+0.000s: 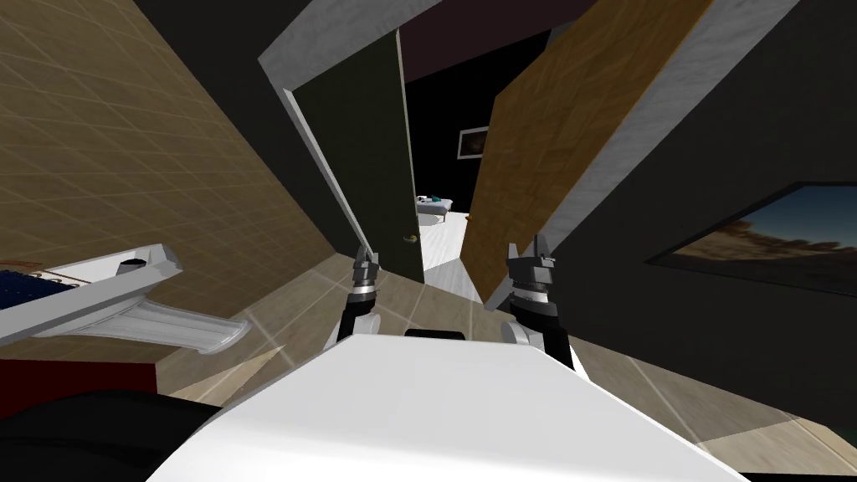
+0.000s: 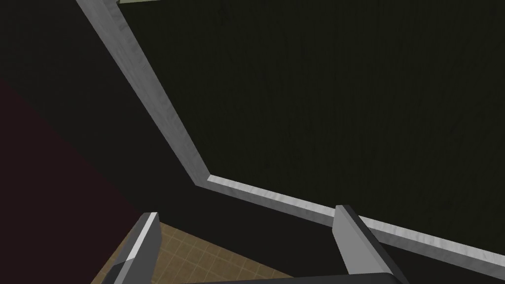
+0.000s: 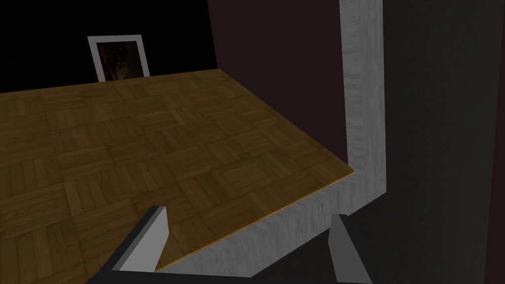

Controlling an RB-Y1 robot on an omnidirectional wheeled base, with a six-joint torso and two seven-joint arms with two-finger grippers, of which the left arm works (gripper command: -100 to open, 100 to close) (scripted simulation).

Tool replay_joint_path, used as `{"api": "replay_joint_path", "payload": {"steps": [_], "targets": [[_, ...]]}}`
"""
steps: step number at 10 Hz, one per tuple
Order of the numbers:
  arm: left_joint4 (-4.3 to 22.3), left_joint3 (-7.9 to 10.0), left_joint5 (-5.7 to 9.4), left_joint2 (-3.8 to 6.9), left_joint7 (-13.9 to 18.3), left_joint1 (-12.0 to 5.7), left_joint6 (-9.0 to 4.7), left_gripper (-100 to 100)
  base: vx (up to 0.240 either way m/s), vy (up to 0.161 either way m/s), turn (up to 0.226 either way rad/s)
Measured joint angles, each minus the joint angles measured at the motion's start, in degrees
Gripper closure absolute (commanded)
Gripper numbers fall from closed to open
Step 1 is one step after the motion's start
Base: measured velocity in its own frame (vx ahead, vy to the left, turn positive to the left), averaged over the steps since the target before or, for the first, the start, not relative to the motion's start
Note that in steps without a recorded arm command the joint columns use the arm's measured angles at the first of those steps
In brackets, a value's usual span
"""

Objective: Push the door open

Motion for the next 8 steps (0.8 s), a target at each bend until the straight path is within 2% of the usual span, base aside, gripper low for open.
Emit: {"api": "replay_joint_path", "payload": {"steps": [2, 3, 6, 8], "targets": [[3.88, -0.71, -0.36, 0.03, -0.11, -1.23, -1.09, -100, 0.1, 0.084, -0.078], [5.16, -0.83, -0.35, 0.36, 0.09, -1.45, -1.16, -100, 0.086, 0.079, -0.07], [11.43, -1.71, -0.79, 0.35, 0.1, -3.58, -2.3, -100, 0.088, 0.071, -0.076], [15.07, -2.01, -0.8, 0.97, 0.54, -4.32, -2.85, -100, 0.094, 0.083, -0.072]]}}
